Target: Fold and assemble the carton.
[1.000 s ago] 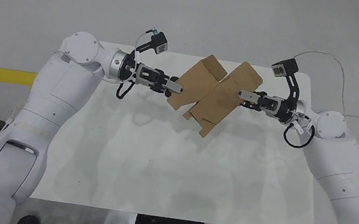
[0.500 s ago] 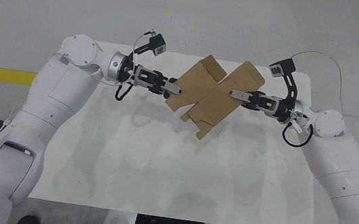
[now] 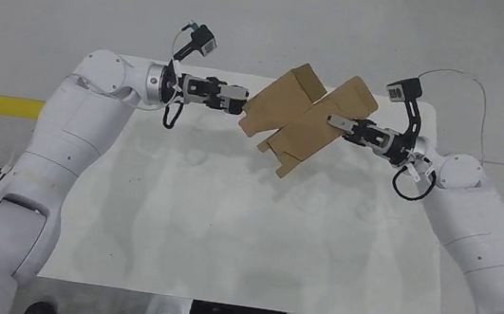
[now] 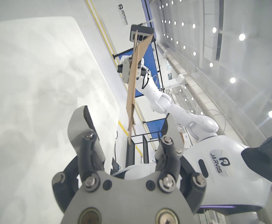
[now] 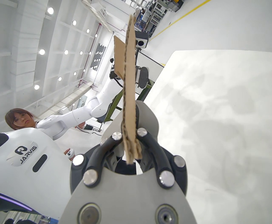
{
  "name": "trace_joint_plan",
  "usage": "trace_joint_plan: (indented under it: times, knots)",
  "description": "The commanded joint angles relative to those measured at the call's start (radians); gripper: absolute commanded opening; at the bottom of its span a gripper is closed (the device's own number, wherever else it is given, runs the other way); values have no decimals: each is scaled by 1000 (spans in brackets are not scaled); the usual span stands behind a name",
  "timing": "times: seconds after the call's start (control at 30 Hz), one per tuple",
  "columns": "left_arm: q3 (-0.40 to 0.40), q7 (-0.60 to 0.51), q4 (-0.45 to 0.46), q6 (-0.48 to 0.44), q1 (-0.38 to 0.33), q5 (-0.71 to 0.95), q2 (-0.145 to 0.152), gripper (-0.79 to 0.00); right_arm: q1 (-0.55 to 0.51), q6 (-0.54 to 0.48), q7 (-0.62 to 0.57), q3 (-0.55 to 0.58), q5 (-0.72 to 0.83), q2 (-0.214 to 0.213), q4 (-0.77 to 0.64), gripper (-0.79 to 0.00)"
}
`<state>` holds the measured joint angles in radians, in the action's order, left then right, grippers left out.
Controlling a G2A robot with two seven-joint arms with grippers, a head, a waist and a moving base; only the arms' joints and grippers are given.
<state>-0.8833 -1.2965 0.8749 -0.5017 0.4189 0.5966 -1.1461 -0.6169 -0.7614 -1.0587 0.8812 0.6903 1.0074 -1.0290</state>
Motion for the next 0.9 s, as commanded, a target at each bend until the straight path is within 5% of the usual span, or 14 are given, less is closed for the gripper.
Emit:
trace_joint_plan:
  times: [0.0, 0.47, 0.87]
  knots:
    - [4, 59, -3, -12, 4, -13, -6, 0, 5, -14, 15, -7, -3, 7, 15, -785]
    - [8, 171, 75, -10, 57, -39, -26, 0, 26, 48, 304, -39, -210, 59, 45, -785]
    - [-48, 169, 103, 23, 68, -60, -15, 0, 16, 76, 382, -16, -326, 71, 53, -785]
